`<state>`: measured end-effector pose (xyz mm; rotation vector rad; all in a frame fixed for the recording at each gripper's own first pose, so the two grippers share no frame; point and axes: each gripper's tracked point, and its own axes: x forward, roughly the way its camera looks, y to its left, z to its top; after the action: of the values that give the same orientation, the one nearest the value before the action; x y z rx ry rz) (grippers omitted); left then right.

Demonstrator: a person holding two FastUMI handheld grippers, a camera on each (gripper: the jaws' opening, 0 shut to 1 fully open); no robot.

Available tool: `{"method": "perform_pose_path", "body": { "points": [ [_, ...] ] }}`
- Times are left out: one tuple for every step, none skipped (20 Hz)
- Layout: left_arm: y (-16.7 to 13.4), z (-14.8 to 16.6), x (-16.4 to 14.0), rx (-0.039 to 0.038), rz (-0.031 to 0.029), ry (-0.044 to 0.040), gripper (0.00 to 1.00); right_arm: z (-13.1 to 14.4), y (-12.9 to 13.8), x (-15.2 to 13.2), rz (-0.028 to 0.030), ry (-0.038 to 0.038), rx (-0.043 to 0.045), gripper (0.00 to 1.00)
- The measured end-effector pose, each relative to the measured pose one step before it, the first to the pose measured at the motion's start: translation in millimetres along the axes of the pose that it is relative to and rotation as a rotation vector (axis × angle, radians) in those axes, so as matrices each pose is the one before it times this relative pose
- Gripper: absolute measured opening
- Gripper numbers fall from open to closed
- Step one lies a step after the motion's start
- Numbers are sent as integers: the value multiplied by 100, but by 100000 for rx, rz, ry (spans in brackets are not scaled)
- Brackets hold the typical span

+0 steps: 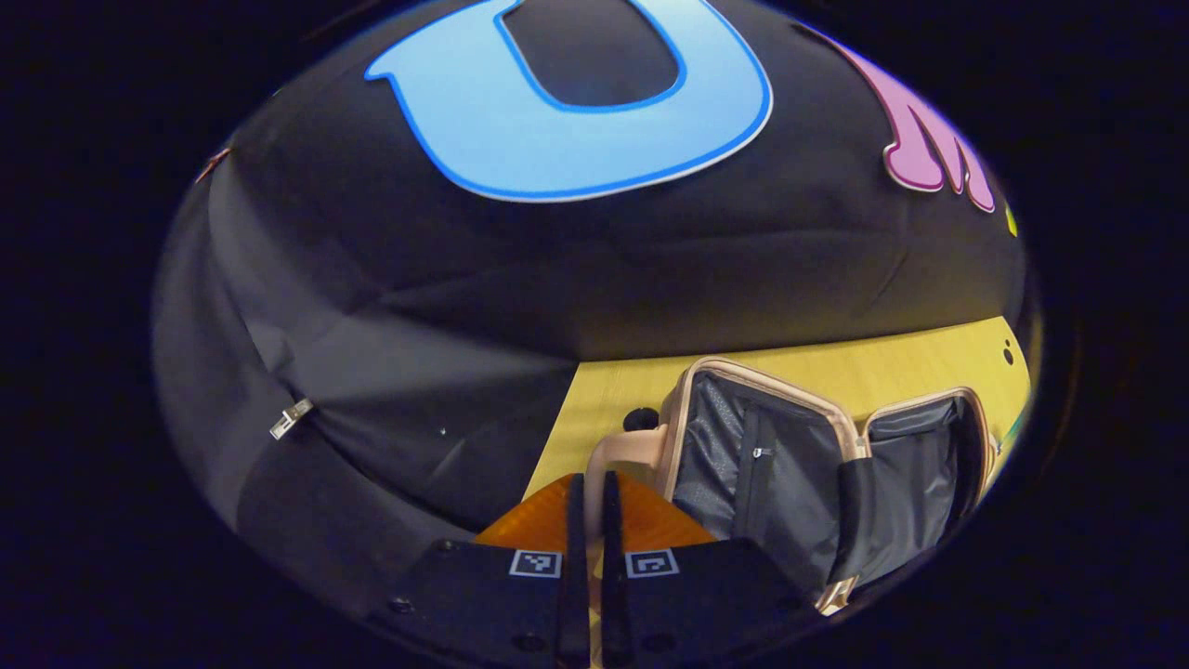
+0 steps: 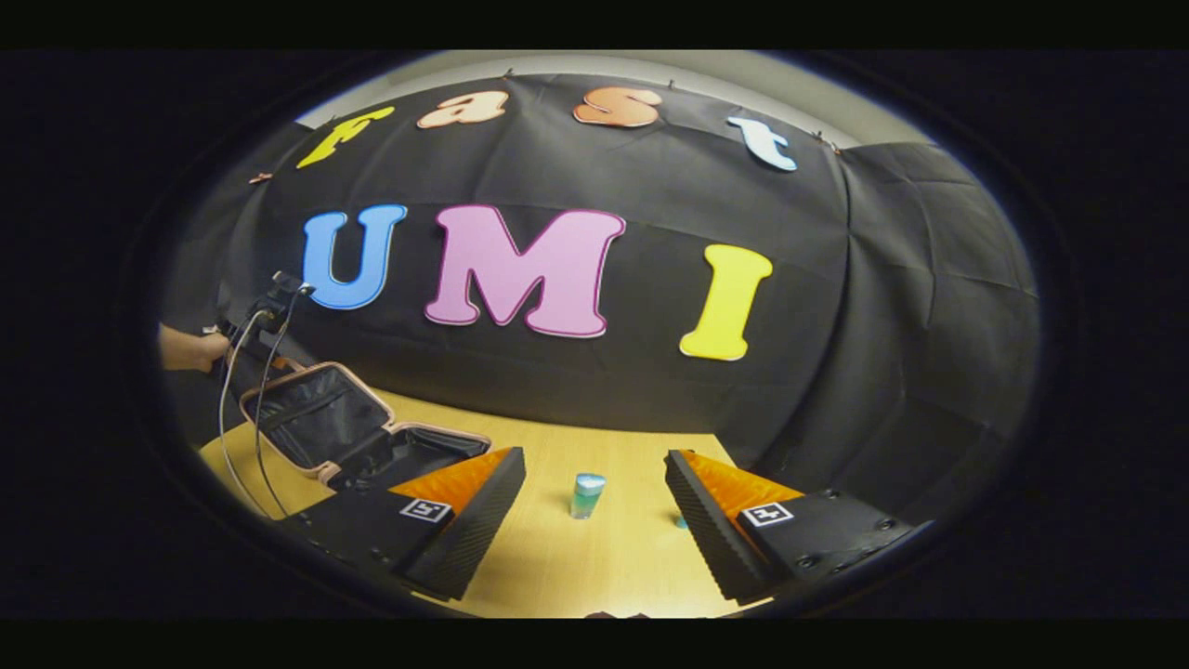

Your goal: First open the suitcase, pack the skin care products into it, and then close the suitcase.

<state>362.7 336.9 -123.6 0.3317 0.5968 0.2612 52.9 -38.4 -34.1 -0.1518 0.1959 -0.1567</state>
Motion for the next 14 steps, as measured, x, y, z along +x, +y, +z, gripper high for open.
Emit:
{"method": "perform_pose_path", "body": {
  "points": [
    [77, -1272, 1385, -2052, -332, 2259, 11, -360, -72, -244, -833, 966, -127, 97],
    [159, -1381, 1271, -2207, -448, 2271, 11, -352, -448, -206, -1750, 448, -323, 97],
    [197, -1259, 966, -2716, -593, 2447, 10, -295, -310, 65, -1168, 414, -322, 96],
    [143, -1001, 977, -2493, -1049, 1372, 11, -386, -103, 116, -445, 1206, 46, 96],
    [210, -1086, 525, -2772, -559, 1219, 11, -508, -124, 157, -369, 981, 153, 97],
    [278, -554, 505, -2159, 447, 448, 11, -331, -252, 158, -451, 776, 835, 97],
    [444, -241, 347, -1446, 1217, 112, 12, -238, -468, 127, -1063, 146, 1543, 97],
    [417, 17, 102, -1010, 1689, -996, 14, -131, -364, 107, -993, 109, 1867, 96],
    [730, 389, -217, 51, 2926, -2448, 19, -151, -351, 157, -1213, 588, 1658, 97],
    [942, 1128, -196, 1569, 2906, -4770, 22, -257, -413, 14, -771, 636, 1317, 97],
    [548, 1180, -313, 1653, 1445, -4547, 21, -25, -504, 25, -960, 68, 619, 96],
    [404, 1213, -953, 1129, 1009, -4258, 29, -46, -595, 135, -888, -51, 273, 97],
    [-42, 1272, -1075, -272, -402, -4441, 51, -1, -539, 84, -547, -297, 517, 97],
    [-449, 1657, -2308, -1270, -1595, -4982, 74, 101, -586, 174, -552, -654, 592, 97]
  ]
}}
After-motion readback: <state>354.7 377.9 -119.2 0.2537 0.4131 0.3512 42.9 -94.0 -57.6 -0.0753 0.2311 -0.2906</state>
